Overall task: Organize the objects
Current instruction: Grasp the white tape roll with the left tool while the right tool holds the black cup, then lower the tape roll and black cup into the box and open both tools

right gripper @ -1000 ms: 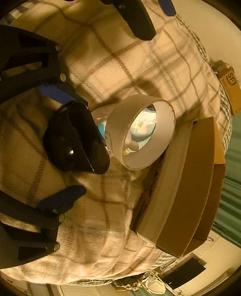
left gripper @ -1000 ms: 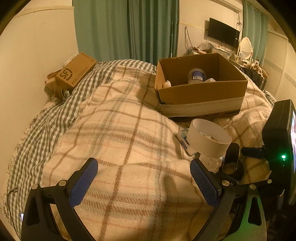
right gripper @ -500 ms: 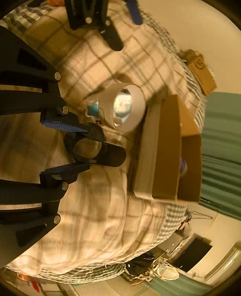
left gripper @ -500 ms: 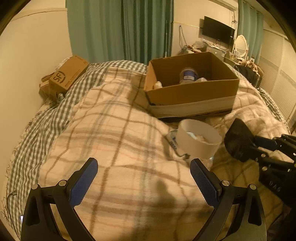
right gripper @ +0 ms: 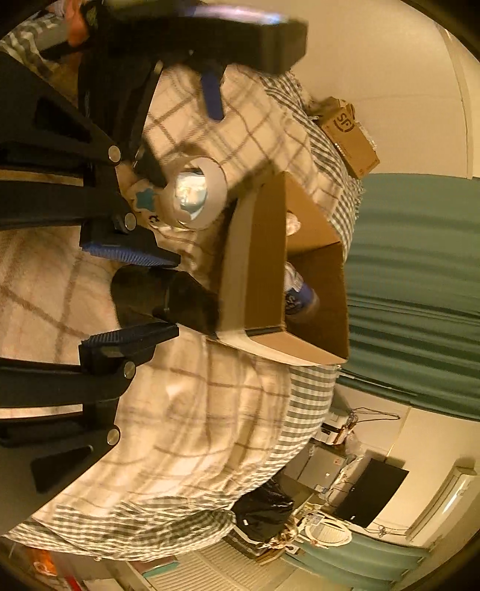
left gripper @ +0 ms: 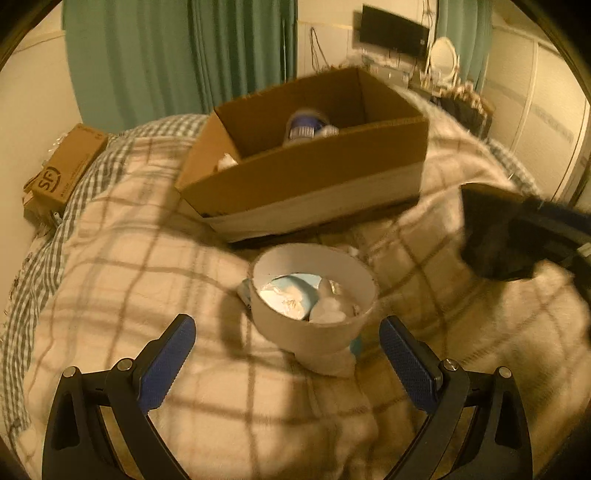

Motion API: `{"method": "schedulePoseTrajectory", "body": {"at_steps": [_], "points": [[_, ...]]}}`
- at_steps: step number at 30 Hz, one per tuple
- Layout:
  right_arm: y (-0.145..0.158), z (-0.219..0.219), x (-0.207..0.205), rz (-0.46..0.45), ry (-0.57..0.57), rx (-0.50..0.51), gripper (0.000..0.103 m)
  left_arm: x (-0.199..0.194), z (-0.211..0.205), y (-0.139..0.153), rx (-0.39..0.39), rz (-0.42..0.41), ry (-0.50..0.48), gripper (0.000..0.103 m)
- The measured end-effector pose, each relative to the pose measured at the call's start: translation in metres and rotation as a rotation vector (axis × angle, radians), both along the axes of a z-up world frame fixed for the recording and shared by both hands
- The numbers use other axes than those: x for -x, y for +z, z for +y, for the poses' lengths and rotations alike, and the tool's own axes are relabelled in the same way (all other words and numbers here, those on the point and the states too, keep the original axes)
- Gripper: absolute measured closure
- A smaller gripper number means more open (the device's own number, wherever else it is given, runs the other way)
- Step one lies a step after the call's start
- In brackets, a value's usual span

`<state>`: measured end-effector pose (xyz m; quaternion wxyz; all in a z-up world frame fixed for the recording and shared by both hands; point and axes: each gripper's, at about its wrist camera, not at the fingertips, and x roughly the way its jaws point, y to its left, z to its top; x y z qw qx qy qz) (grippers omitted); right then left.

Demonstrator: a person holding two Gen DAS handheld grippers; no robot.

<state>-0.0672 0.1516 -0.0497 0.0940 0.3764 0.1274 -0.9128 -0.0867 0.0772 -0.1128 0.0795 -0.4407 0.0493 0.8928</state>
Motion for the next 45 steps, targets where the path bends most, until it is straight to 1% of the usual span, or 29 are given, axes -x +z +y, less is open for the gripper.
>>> {"method": "schedulePoseTrajectory", "body": {"at_steps": [3,5,6,9,13,16,21,23,29,31,33,35,38,41,45], "points": [[0.003,0.003,0.004,0.004,0.014,0.004,0.073,0.011,0.006,-0.009,0.019,-0.029,0.001,0.001],[0.003,0.004,0.008,0.001,0.022,0.001,0.073,0.015,0.009,-0.011,0.013,-0.039,-0.013,0.001],[0.003,0.004,0.010,-0.002,0.025,0.000,0.073,0.017,0.012,-0.012,0.000,-0.043,-0.034,0.004],[0.003,0.006,0.012,-0.006,0.034,0.008,0.074,0.018,0.017,-0.012,-0.018,-0.052,-0.074,0.020],[0.011,0.009,0.011,-0.001,0.047,0.029,0.074,0.014,0.019,-0.007,-0.022,-0.036,-0.087,0.020],[0.022,0.009,0.008,0.021,0.059,0.024,0.074,0.010,0.013,0.010,-0.042,0.003,-0.080,0.020],[0.049,0.002,0.006,0.070,0.088,0.012,0.074,0.008,-0.001,0.055,-0.080,0.086,-0.064,0.020],[0.064,-0.003,0.006,0.105,0.101,-0.001,0.074,0.010,-0.008,0.073,-0.101,0.113,-0.057,0.020],[0.110,-0.019,0.019,0.201,0.139,-0.022,0.074,0.033,-0.024,0.121,-0.110,0.206,-0.021,0.020],[0.121,-0.027,0.030,0.231,0.153,-0.032,0.074,0.041,-0.027,0.130,-0.109,0.226,-0.018,0.020],[0.127,-0.032,0.043,0.240,0.160,-0.034,0.074,0.053,-0.030,0.137,-0.109,0.244,-0.017,0.020],[0.129,-0.037,0.061,0.241,0.168,-0.030,0.074,0.066,-0.032,0.139,-0.103,0.252,-0.017,0.020],[0.125,-0.045,0.089,0.237,0.181,-0.033,0.074,0.094,-0.035,0.132,-0.089,0.244,-0.008,0.020],[0.114,-0.049,0.120,0.213,0.186,-0.026,0.074,0.120,-0.036,0.119,-0.105,0.238,-0.024,0.020],[0.088,-0.049,0.158,0.177,0.183,-0.024,0.074,0.151,-0.031,0.095,-0.091,0.207,-0.037,0.020]]}}
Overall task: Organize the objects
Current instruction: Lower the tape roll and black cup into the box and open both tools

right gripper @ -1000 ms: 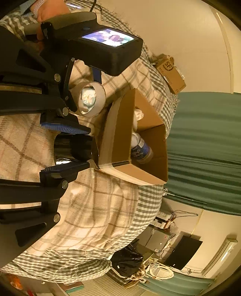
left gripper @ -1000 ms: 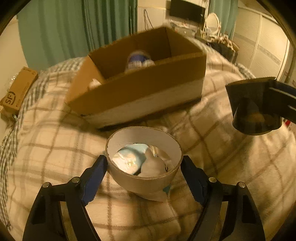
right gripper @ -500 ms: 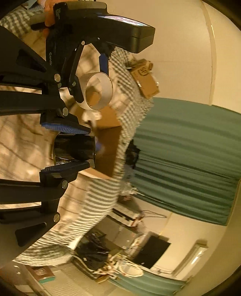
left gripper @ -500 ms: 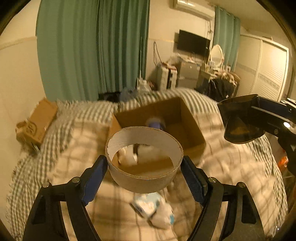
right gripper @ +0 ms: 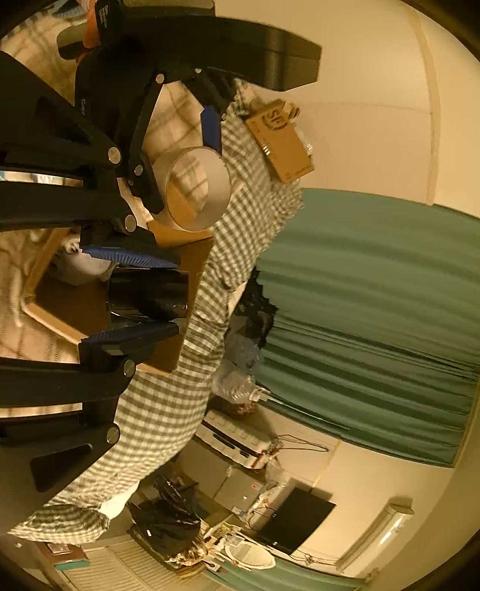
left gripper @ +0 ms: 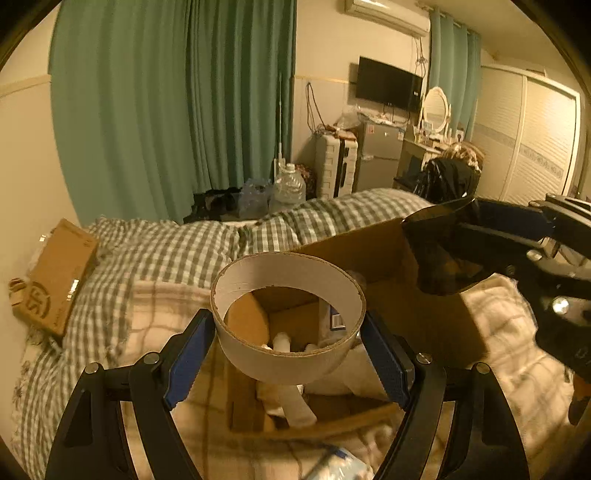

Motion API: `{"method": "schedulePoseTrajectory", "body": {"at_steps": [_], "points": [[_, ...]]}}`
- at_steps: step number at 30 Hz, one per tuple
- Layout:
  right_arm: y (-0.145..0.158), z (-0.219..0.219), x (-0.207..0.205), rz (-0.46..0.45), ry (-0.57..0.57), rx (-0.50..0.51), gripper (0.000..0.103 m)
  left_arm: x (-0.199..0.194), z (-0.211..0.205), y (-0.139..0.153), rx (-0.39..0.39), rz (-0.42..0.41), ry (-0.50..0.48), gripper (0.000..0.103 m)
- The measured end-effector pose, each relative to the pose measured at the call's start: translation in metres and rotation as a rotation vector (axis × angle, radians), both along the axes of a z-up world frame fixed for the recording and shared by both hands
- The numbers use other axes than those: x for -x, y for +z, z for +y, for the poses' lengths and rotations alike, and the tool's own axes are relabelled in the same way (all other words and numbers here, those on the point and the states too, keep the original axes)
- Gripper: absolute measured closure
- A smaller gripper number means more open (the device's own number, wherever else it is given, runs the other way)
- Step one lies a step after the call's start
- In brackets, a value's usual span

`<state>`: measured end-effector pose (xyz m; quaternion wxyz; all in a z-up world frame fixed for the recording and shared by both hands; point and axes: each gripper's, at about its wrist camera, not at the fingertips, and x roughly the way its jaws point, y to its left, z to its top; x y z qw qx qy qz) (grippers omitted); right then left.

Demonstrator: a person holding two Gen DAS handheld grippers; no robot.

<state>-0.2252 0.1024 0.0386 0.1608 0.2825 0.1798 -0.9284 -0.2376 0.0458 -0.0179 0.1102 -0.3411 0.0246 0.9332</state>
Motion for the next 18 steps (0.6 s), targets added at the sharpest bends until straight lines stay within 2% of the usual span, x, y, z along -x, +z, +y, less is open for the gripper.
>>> {"method": "schedulePoseTrajectory", "body": {"at_steps": [5,9,10,11,12,16,18], "points": [[-0.040,0.004,0.036,-0.058,-0.013,0.011,0.074,0.020,0.005,-0.026,0.012,-0.035,-0.011,0.020],[-0.058,0.010,0.040,-0.089,-0.014,0.022,0.073,0.019,0.012,-0.039,0.032,-0.060,-0.019,0.018],[-0.057,0.012,0.038,-0.077,-0.023,0.020,0.069,0.018,0.013,-0.040,0.041,-0.065,-0.014,0.017],[-0.055,0.015,0.036,-0.065,-0.031,0.020,0.055,0.015,0.014,-0.039,0.051,-0.069,-0.005,0.015],[-0.050,0.017,0.031,-0.051,-0.039,0.026,0.041,0.012,0.014,-0.037,0.060,-0.069,0.008,0.008],[-0.026,0.029,0.004,0.000,-0.056,0.054,0.037,-0.009,0.011,-0.019,0.054,-0.037,0.036,0.001],[-0.012,0.035,-0.012,0.028,-0.073,0.061,0.025,-0.024,0.010,-0.005,0.062,-0.014,0.050,0.001]]}}
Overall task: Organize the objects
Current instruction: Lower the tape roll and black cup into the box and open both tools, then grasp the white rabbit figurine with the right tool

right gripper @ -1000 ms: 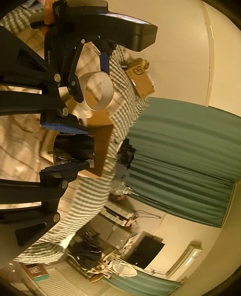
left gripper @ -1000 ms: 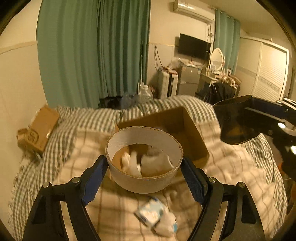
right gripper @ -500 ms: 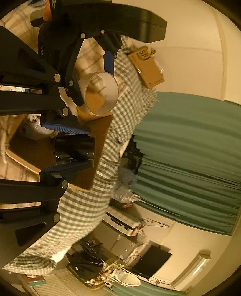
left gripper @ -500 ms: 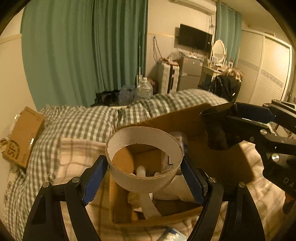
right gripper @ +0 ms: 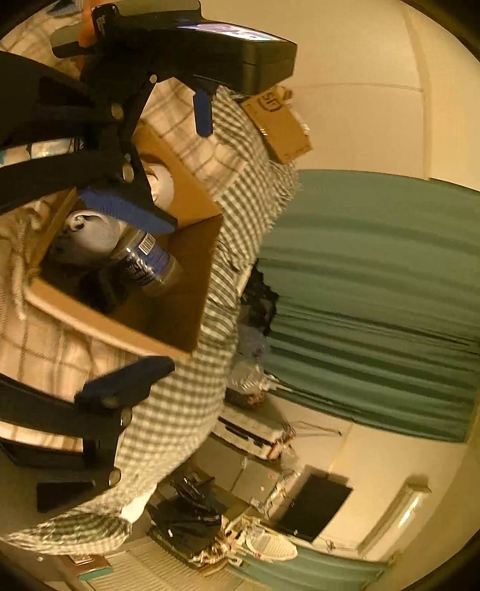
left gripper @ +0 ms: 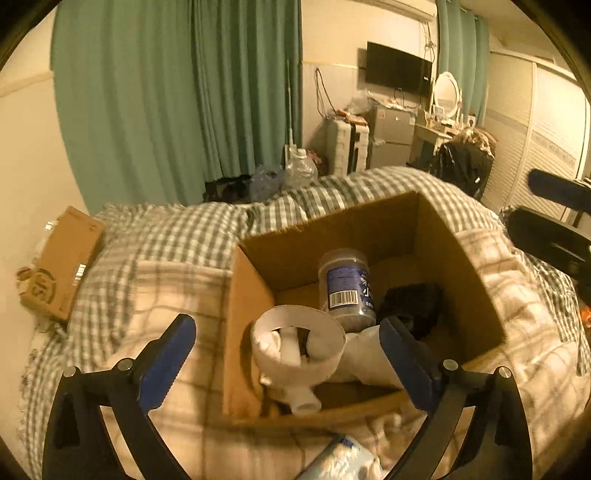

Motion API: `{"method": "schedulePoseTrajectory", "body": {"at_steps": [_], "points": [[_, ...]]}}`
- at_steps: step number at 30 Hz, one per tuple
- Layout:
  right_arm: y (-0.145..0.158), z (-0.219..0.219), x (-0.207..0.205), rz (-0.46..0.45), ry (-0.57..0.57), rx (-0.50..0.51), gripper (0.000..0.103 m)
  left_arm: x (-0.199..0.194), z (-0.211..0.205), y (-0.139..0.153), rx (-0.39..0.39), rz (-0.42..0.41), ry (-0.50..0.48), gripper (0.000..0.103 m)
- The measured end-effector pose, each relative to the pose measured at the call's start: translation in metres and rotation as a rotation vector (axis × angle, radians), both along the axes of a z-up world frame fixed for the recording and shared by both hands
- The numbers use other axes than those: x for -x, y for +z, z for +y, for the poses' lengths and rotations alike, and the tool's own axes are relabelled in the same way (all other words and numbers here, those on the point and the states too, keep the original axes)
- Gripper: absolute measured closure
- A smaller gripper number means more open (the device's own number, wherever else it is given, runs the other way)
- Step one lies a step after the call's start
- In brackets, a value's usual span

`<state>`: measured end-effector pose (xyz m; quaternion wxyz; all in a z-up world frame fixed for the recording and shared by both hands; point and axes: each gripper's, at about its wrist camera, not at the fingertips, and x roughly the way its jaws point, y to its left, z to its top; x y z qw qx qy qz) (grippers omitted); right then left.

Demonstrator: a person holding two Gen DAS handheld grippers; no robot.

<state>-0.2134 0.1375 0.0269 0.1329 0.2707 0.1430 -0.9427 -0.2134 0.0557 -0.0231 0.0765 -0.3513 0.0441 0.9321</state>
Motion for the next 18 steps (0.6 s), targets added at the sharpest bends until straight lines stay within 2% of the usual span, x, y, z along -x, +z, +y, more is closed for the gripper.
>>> {"method": "schedulePoseTrajectory", "body": {"at_steps": [6,11,15,18], "points": [[0.037,0.008,-0.054,0.046,-0.029,0.011,0.017,-0.048,-0.016,0.039,-0.014,0.072,0.036,0.000],[0.055,0.010,-0.099,0.081,-0.036,0.026,0.013,-0.091,-0.031,0.057,-0.037,0.120,0.081,0.000],[0.048,0.006,-0.125,0.074,-0.032,0.046,0.011,-0.113,-0.041,0.048,-0.034,0.126,0.125,0.000],[0.023,-0.002,-0.133,0.026,-0.028,0.061,0.011,-0.125,-0.045,0.026,-0.010,0.119,0.163,0.000]]}}
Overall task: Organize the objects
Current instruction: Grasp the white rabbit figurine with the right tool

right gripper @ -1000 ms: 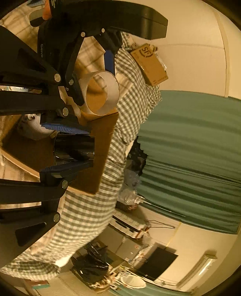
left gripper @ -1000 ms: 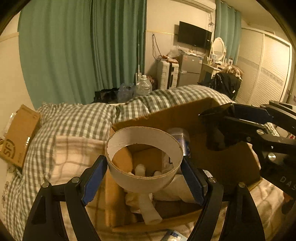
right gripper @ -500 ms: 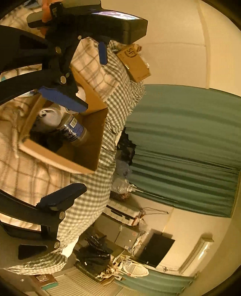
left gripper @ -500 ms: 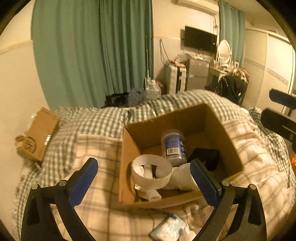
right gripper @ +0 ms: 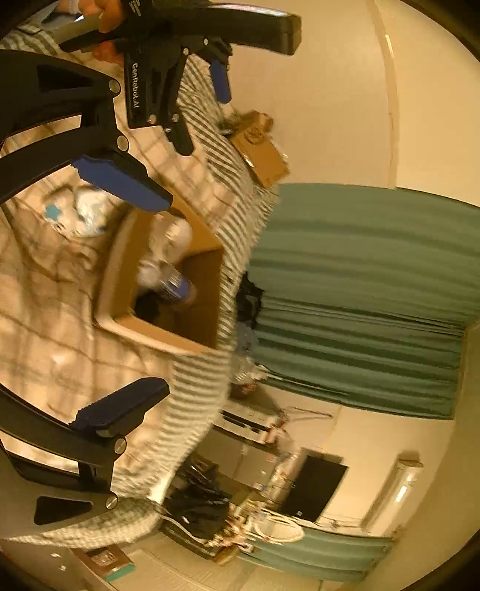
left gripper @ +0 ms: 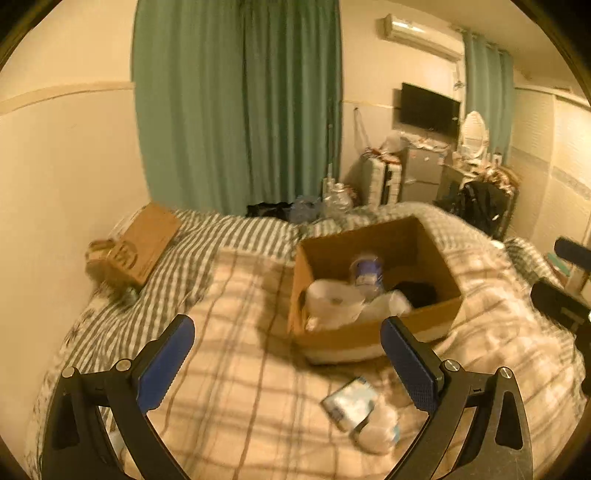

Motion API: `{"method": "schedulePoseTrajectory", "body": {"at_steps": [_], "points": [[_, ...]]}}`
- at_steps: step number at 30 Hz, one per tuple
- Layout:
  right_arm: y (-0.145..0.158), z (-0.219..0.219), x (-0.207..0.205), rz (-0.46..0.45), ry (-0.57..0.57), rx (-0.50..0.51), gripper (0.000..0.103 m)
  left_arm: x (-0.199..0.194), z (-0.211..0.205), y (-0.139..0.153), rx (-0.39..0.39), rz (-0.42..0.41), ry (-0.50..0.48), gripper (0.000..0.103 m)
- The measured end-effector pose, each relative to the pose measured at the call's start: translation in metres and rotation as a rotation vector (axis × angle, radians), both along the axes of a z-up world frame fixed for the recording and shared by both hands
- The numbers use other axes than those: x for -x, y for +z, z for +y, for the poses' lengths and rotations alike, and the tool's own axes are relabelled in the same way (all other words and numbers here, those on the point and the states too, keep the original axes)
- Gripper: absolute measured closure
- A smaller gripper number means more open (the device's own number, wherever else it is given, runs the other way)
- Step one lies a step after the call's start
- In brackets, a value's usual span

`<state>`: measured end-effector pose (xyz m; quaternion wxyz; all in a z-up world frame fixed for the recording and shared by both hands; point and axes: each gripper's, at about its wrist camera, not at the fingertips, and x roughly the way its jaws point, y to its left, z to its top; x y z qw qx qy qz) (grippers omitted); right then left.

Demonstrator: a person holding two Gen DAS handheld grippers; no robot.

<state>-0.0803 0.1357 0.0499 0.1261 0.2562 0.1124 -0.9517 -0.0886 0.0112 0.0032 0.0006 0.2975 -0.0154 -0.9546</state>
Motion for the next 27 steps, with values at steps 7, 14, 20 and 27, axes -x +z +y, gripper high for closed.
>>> {"method": "schedulePoseTrajectory", "body": {"at_steps": [7,14,20,27], "points": [[-0.088,-0.025,0.010,-0.177,0.022,-0.040,0.011,-0.010,-0.008,-0.063,0.063,-0.078,0.045,0.000],[-0.150,-0.039,0.024,-0.339,0.049,-0.073,0.011,-0.006,-0.028,-0.102,0.030,-0.166,0.083,0.000],[-0.175,-0.049,0.037,-0.429,0.054,-0.102,0.012,-0.005,-0.031,-0.109,0.011,-0.188,0.081,0.000],[-0.206,-0.065,0.054,-0.546,0.073,-0.117,0.016,-0.006,-0.031,-0.112,0.004,-0.196,0.084,0.000]]}}
